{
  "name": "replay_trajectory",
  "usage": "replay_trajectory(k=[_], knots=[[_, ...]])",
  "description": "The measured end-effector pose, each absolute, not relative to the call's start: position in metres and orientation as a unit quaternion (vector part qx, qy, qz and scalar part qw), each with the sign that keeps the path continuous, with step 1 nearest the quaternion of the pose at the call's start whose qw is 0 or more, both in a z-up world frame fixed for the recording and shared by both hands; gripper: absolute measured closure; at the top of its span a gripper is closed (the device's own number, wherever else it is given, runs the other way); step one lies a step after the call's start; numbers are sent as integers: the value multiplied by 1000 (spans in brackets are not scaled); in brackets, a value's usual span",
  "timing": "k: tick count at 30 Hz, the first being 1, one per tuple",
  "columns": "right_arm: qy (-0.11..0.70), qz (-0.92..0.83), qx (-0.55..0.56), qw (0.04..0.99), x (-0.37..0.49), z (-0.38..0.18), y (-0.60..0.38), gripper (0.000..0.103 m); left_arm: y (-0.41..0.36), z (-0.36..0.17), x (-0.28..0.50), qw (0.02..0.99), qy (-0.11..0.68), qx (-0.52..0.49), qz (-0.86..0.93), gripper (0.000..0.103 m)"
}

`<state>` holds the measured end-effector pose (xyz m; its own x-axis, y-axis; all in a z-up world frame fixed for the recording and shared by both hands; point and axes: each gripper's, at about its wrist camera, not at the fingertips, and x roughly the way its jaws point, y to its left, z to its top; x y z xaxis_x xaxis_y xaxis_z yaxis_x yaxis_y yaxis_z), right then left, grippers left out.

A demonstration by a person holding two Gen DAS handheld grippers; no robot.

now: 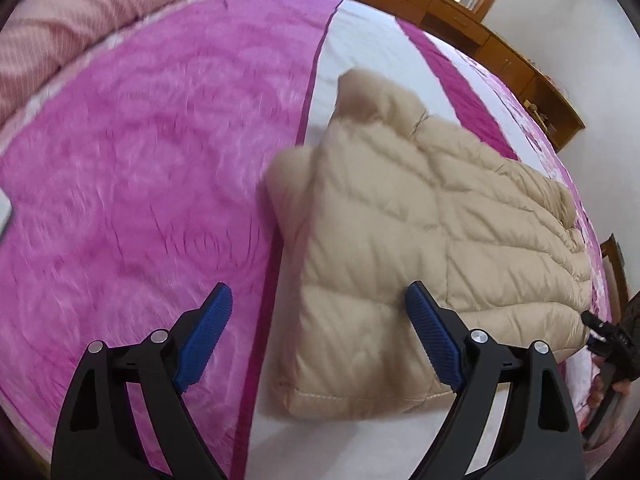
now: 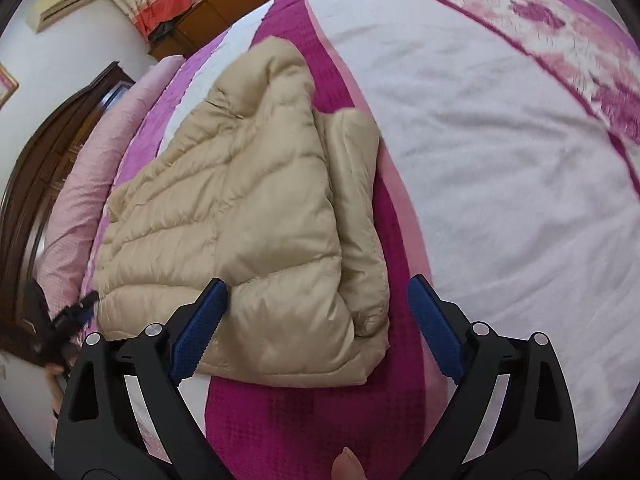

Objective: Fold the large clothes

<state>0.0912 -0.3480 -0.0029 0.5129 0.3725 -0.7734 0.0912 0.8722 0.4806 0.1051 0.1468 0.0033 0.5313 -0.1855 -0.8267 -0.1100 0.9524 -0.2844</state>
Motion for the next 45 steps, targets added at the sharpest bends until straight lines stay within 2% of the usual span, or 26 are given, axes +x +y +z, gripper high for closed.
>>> replay_trajectory(k=[5, 7, 9, 10, 11, 12, 13, 14, 17, 25, 28, 30, 32, 33, 38, 45], knots=[[492, 97, 277, 819, 104, -24, -346, 10, 146, -15, 110, 842, 494, -207, -61, 18], [488, 105, 298, 814, 107, -29, -346, 11, 143, -23, 114, 826, 498, -245, -94, 22], [481, 119, 321, 807, 108, -30, -345, 28, 136, -26, 117, 821, 501, -254, -100, 37], [479, 127, 334, 802, 108, -28, -346, 44, 133, -25, 118, 822, 502, -250, -103, 43], [477, 129, 340, 800, 106, -26, -346, 55, 131, -22, 118, 823, 501, -246, -107, 53], [473, 132, 335, 804, 104, -19, -346, 60, 131, -18, 116, 823, 502, -244, -107, 62], [469, 137, 330, 807, 101, -14, -346, 68, 130, -15, 115, 821, 503, -244, -111, 65], [468, 139, 327, 809, 99, -10, -345, 72, 131, -12, 113, 820, 504, -247, -113, 70], [470, 138, 314, 813, 88, 4, -343, 75, 131, -3, 103, 816, 509, -247, -117, 73], [503, 132, 286, 805, 36, 25, -354, 75, 113, 10, 56, 806, 533, -223, -124, 73], [515, 127, 281, 800, 15, 24, -359, 72, 106, 8, 42, 810, 537, -204, -121, 66], [520, 125, 279, 798, 12, 19, -360, 68, 107, 6, 35, 814, 540, -186, -107, 54], [522, 117, 277, 798, 11, 14, -361, 55, 105, 4, 32, 820, 542, -162, -88, 45], [521, 113, 285, 796, 11, 11, -362, 53, 105, 6, 35, 823, 542, -152, -76, 40], [513, 102, 300, 798, 14, 7, -367, 39, 101, 35, 23, 852, 518, -71, -40, 36], [513, 98, 306, 796, 23, -5, -368, 30, 73, 69, 15, 869, 489, -19, -70, 35]])
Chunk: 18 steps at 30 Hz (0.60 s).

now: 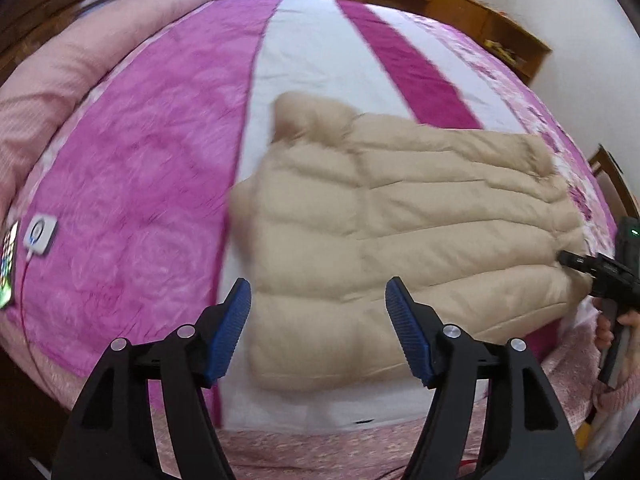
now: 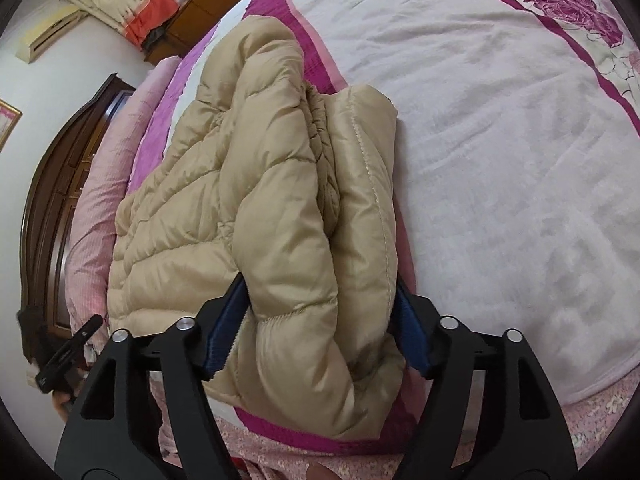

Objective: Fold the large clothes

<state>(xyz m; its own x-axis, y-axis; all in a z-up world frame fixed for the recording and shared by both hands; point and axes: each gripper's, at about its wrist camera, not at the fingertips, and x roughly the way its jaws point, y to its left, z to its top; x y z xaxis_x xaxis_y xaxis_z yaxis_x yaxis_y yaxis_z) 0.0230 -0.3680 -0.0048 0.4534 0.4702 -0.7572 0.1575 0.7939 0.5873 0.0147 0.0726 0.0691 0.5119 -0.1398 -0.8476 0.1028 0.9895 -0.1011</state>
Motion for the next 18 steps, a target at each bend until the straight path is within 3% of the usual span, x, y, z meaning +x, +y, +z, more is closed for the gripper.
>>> replay_trajectory(k=[8, 11, 13, 15, 17, 18], knots=[[528, 107, 333, 774, 20, -26, -380, 24, 5, 52, 15, 870, 476, 8, -130, 38], [529, 115, 335, 771, 19, -25, -383, 24, -14, 43, 17, 861, 483, -1, -161, 54], [526, 121, 344, 768, 18, -25, -386, 26, -24, 39, 18, 857, 482, -5, -182, 77], [523, 135, 364, 759, 17, -26, -387, 35, -33, 35, 20, 854, 482, 1, -194, 103], [519, 152, 391, 745, 15, -29, -392, 55, -40, 29, 22, 846, 489, -1, -213, 103], [516, 158, 398, 742, 13, -28, -395, 58, -44, 27, 23, 843, 491, 2, -220, 103]])
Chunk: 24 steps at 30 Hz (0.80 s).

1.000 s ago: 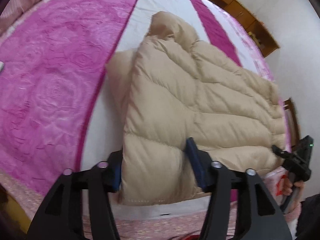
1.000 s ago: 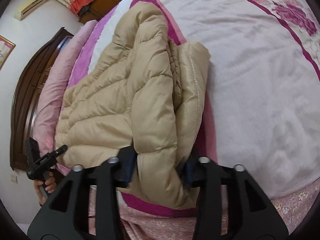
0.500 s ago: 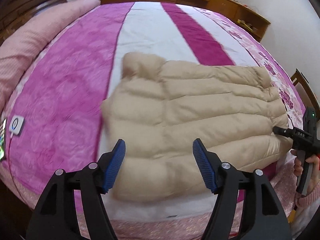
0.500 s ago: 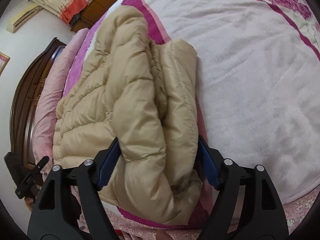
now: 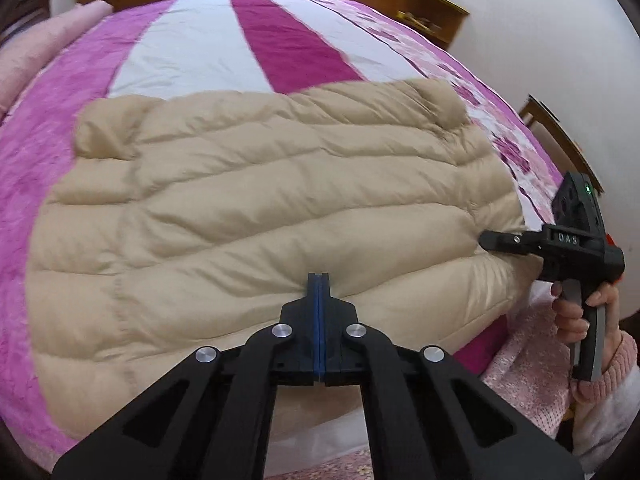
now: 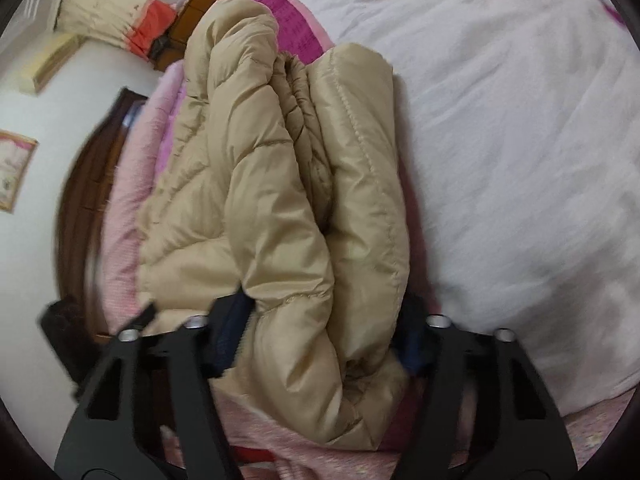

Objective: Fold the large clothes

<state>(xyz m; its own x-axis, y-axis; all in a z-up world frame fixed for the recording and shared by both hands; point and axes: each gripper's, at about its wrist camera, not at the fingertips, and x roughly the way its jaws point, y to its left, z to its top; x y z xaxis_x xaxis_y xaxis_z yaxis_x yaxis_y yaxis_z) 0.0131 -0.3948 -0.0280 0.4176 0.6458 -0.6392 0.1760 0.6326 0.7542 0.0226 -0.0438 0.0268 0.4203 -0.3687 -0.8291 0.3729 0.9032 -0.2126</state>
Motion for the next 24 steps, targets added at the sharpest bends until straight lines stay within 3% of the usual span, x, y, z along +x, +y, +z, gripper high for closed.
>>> replay_trajectory(k=[2, 5, 14, 24], knots=[[506, 171, 390, 750, 10, -17, -396, 70, -53, 19, 23, 833, 502, 25, -233, 103], [486, 197, 370, 767, 5, 11, -393, 75, -54, 7, 29, 823, 520, 24, -225, 103], [469, 249, 286, 798, 5, 84, -347, 76, -53, -14, 35, 814, 536, 8, -224, 103], [471, 263, 203, 817, 14, 117, -290, 77, -55, -10, 29, 814, 545, 16, -201, 103]])
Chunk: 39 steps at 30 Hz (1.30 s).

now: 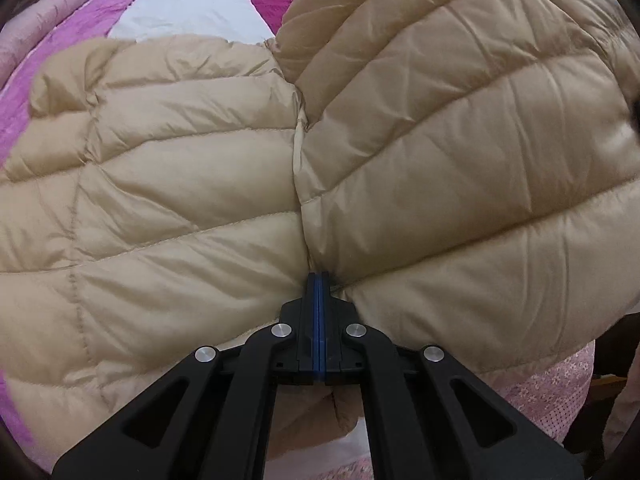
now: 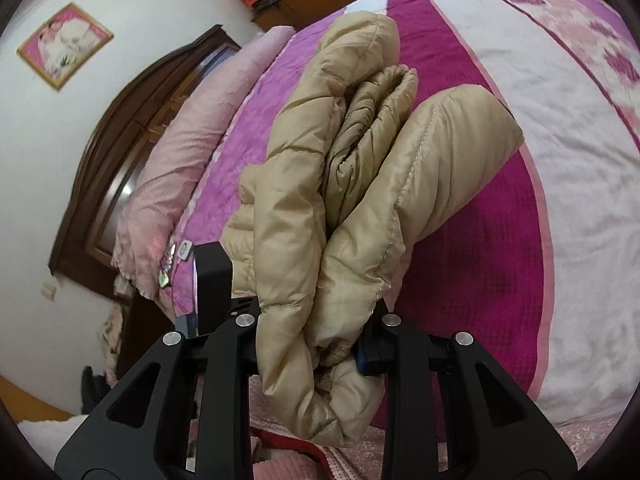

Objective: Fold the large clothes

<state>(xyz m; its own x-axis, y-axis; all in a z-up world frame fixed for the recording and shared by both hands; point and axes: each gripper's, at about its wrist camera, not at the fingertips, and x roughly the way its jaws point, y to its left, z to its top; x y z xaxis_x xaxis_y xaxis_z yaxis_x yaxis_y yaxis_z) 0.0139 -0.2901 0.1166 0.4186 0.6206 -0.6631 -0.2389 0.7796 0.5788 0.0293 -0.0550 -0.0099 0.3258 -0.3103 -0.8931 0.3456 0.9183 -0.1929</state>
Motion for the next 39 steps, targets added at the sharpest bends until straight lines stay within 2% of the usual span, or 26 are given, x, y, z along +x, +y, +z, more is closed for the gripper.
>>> replay_trajectory(k=[2, 6, 14, 19, 25, 27, 32, 39], knots=[[473, 258, 181, 823, 16, 124, -276, 77, -45, 1, 20, 817, 542, 20, -197, 102], [477, 260, 151, 826, 18, 132, -254, 76, -10, 29, 7, 833, 525, 29, -172, 92], [471, 292, 122, 824, 19, 142, -207, 76, 81, 48, 4, 857, 509, -16, -75, 91], [478, 314, 96, 815, 25, 139, -165, 76, 111, 50, 18, 858, 510, -36, -46, 90], [503, 329, 53, 797, 33, 119, -105, 74, 146, 45, 27, 856, 513, -48, -32, 85], [516, 330, 34, 790, 35, 108, -83, 70, 152, 42, 27, 856, 514, -49, -29, 83], [549, 350, -15, 759, 38, 79, -32, 44, 168, 36, 23, 856, 513, -60, -18, 79], [562, 357, -51, 744, 38, 36, 15, 37, 195, 23, 18, 847, 527, -60, 16, 78]])
